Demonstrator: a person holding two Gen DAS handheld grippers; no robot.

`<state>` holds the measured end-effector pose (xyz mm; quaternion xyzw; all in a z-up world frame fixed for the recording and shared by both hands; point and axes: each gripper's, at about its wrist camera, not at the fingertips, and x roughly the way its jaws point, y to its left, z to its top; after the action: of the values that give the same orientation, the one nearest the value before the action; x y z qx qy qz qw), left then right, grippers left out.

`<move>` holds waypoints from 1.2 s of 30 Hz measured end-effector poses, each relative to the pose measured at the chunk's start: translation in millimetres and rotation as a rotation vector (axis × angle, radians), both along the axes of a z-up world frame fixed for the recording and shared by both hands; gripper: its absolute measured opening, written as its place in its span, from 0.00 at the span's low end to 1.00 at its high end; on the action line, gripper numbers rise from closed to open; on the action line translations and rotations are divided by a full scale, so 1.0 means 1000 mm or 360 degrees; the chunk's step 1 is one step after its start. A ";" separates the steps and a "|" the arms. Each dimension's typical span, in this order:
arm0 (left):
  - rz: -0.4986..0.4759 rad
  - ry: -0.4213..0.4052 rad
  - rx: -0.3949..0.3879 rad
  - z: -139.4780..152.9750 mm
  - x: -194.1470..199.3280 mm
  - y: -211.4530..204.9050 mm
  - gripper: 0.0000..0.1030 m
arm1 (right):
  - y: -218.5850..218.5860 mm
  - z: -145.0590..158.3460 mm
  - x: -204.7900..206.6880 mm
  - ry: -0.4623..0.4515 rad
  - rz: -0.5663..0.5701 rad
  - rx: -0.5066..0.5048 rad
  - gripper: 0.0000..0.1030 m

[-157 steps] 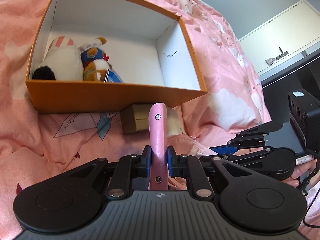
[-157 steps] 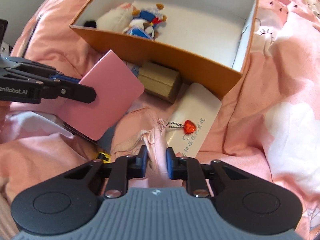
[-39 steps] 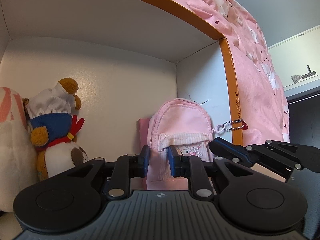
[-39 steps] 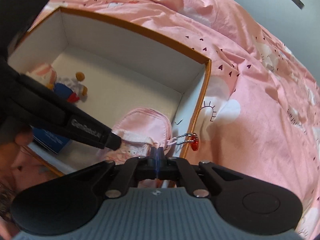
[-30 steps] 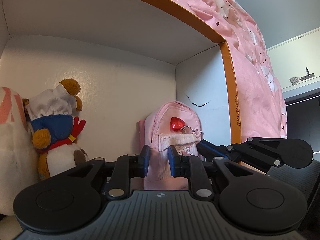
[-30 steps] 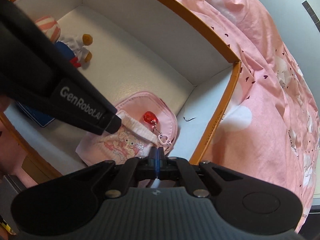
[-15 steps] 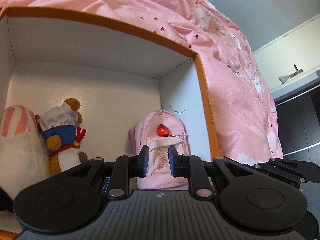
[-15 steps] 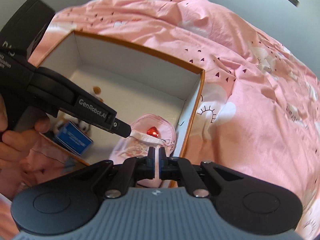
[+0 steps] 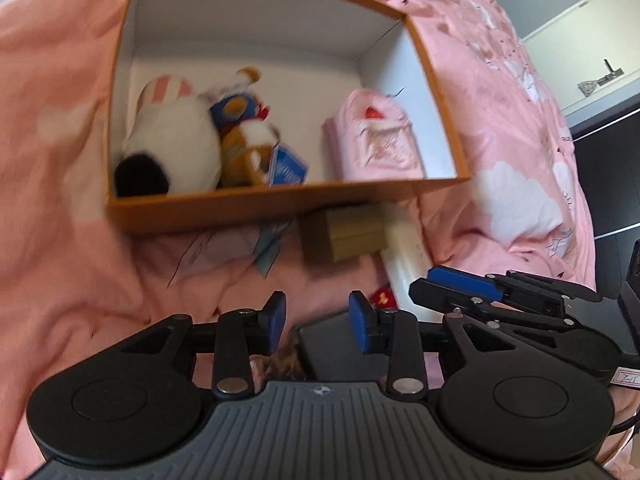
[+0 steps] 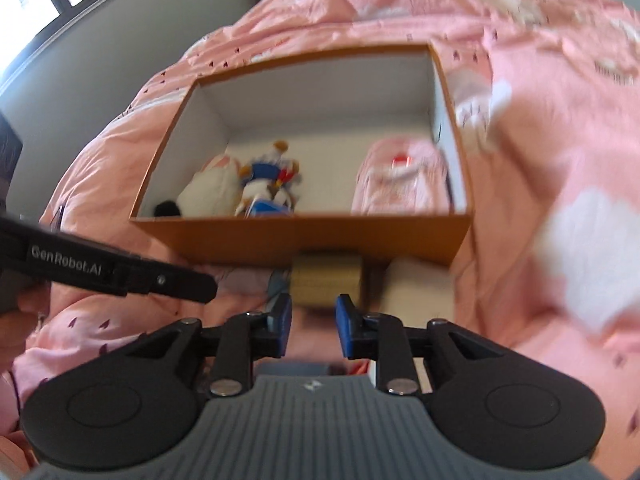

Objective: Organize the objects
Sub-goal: 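Grasp the small printed box with the left gripper while the right gripper grasps the dark gray box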

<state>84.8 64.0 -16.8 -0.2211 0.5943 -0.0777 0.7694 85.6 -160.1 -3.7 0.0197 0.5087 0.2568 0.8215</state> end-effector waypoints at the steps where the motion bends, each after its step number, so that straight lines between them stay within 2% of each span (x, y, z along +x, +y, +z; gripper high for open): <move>1: 0.0025 0.0047 -0.0007 -0.008 -0.007 0.004 0.39 | -0.001 -0.006 -0.005 0.0058 -0.0018 0.0019 0.29; 4: 0.0084 0.0135 -0.0020 -0.025 -0.022 0.011 0.48 | -0.001 -0.022 -0.019 0.0186 -0.0046 0.0039 0.33; 5: 0.0089 0.0146 -0.0012 -0.027 -0.025 0.012 0.52 | -0.001 -0.027 -0.022 0.0218 -0.0054 0.0029 0.37; 7: 0.0084 0.0155 0.0020 -0.029 -0.030 0.011 0.55 | 0.000 -0.034 -0.028 0.0260 -0.0061 -0.0011 0.38; 9: 0.0063 0.0170 0.0036 -0.032 -0.034 0.009 0.58 | -0.002 -0.042 -0.034 0.0313 -0.0095 -0.0037 0.45; 10: 0.0056 0.0177 0.0033 -0.034 -0.037 0.007 0.61 | -0.003 -0.045 -0.036 0.0339 -0.0112 -0.0035 0.45; 13: 0.0049 0.0194 0.0052 -0.039 -0.041 0.005 0.63 | -0.008 -0.052 -0.040 0.0408 -0.0167 -0.0029 0.47; 16: 0.0034 0.0211 0.0057 -0.048 -0.043 0.002 0.64 | -0.011 -0.060 -0.041 0.0467 -0.0211 -0.0038 0.54; 25: -0.0018 0.0230 0.0056 -0.071 -0.041 -0.006 0.64 | -0.015 -0.094 -0.031 0.0599 -0.0298 0.0046 0.61; 29: -0.0039 0.0223 0.0075 -0.074 -0.041 -0.011 0.60 | -0.018 -0.107 -0.026 0.0633 -0.0342 0.0134 0.65; 32: -0.0045 0.0219 0.0100 -0.074 -0.041 -0.012 0.53 | -0.017 -0.107 -0.025 0.0630 -0.0355 0.0149 0.64; 36: -0.0056 0.0206 0.0116 -0.073 -0.041 -0.013 0.47 | -0.012 -0.096 -0.031 0.0553 -0.0318 0.0093 0.55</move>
<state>43.8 50.6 -89.4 -0.1871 0.6490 -0.0550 0.7354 54.6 -171.9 -100.0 0.1378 0.6306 0.1815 0.7419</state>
